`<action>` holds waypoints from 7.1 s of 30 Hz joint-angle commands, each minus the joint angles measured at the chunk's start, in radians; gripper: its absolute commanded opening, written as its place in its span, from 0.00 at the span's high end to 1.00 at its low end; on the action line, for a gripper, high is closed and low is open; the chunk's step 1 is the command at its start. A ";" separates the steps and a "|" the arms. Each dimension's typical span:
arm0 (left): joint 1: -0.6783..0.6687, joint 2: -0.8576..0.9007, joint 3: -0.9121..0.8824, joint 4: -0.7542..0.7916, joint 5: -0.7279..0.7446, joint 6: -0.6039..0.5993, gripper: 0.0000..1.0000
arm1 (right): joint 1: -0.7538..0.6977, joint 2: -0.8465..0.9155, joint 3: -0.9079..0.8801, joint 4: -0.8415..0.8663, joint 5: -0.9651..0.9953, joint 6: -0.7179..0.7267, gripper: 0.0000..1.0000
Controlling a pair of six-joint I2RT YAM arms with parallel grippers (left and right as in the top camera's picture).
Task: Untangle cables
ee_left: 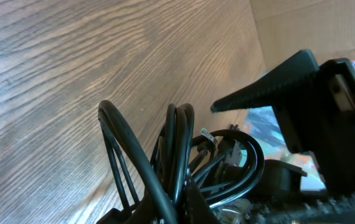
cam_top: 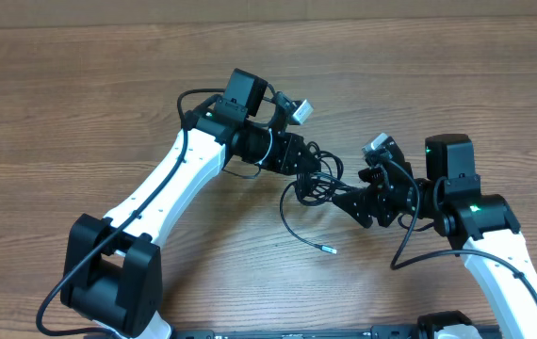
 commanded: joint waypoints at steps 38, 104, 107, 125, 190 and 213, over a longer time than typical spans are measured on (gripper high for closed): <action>-0.006 0.003 0.019 0.002 0.033 -0.003 0.96 | 0.005 0.001 0.029 0.018 0.005 -0.002 0.90; -0.101 0.003 0.023 0.242 0.090 0.040 0.96 | -0.047 0.113 0.029 0.011 0.202 0.758 0.96; -0.075 0.003 0.023 0.189 -0.021 0.042 0.96 | -0.048 0.116 0.029 -0.018 0.264 0.759 0.96; 0.191 0.003 0.023 -0.057 -0.106 0.137 0.96 | -0.050 0.116 0.029 -0.180 0.779 0.920 0.88; 0.143 -0.181 0.029 0.091 0.238 -0.140 0.96 | -0.049 0.117 0.029 0.306 -0.232 0.517 0.19; 0.119 -0.169 0.029 0.233 0.315 -0.359 0.96 | -0.037 0.117 0.029 0.352 -0.233 0.574 0.55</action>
